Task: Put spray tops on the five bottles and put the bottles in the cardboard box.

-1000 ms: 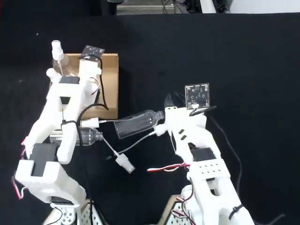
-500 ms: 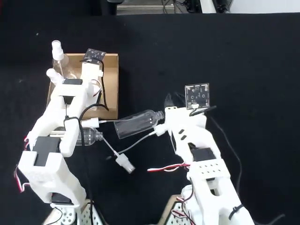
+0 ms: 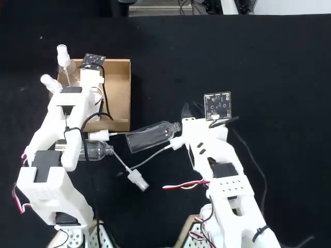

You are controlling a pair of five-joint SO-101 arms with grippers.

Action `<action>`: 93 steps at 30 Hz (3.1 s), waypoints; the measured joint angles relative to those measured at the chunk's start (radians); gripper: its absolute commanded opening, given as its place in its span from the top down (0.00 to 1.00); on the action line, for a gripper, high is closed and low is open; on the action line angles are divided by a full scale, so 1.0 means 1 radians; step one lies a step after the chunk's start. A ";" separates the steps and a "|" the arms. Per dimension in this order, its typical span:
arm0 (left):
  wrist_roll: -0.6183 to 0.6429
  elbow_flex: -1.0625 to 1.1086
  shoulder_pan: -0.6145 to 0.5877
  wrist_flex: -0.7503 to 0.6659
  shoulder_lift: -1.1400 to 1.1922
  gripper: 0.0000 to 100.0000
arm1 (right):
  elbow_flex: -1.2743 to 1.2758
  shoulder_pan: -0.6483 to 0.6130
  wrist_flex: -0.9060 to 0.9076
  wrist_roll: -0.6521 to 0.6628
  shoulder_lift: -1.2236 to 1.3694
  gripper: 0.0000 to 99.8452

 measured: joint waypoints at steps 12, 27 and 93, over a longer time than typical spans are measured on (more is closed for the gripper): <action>-0.035 0.000 -0.003 0.000 0.002 0.94 | 0.000 0.000 0.000 0.000 0.000 0.95; -0.009 -0.017 0.020 0.000 0.003 0.94 | 0.000 0.000 0.000 0.000 0.000 0.95; 0.048 -0.448 -0.020 -0.038 0.319 0.94 | 0.000 0.000 0.000 0.000 0.000 0.95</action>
